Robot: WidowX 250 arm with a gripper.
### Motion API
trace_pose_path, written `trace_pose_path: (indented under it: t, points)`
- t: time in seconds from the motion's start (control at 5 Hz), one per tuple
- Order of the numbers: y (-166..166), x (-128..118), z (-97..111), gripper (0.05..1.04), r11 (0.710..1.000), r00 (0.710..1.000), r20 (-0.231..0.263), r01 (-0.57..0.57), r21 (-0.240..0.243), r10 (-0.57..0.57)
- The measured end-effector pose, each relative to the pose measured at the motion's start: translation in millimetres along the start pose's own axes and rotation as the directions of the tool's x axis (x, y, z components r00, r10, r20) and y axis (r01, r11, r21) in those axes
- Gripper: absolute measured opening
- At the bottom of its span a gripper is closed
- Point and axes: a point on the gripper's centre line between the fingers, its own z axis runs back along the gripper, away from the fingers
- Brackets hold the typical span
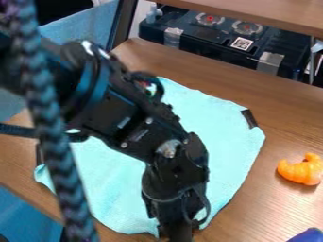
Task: Fold the cloth from bottom right to top left
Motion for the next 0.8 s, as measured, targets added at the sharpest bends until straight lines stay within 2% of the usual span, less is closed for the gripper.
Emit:
trace_pose_path:
  t: [0.2, 0.4, 0.8]
  points:
    - [0.3, 2.9, -4.4, 1.001, 1.0, 1.0, -0.007, -0.01, 0.004, 0.01]
    - [2.3, 8.0, -10.2, 0.953, 1.0, 1.0, -0.016, -0.021, 0.013, 0.021]
    - [2.2, 10.4, -15.5, 0.369, 1.0, 1.0, -0.016, -0.026, 0.013, 0.026]
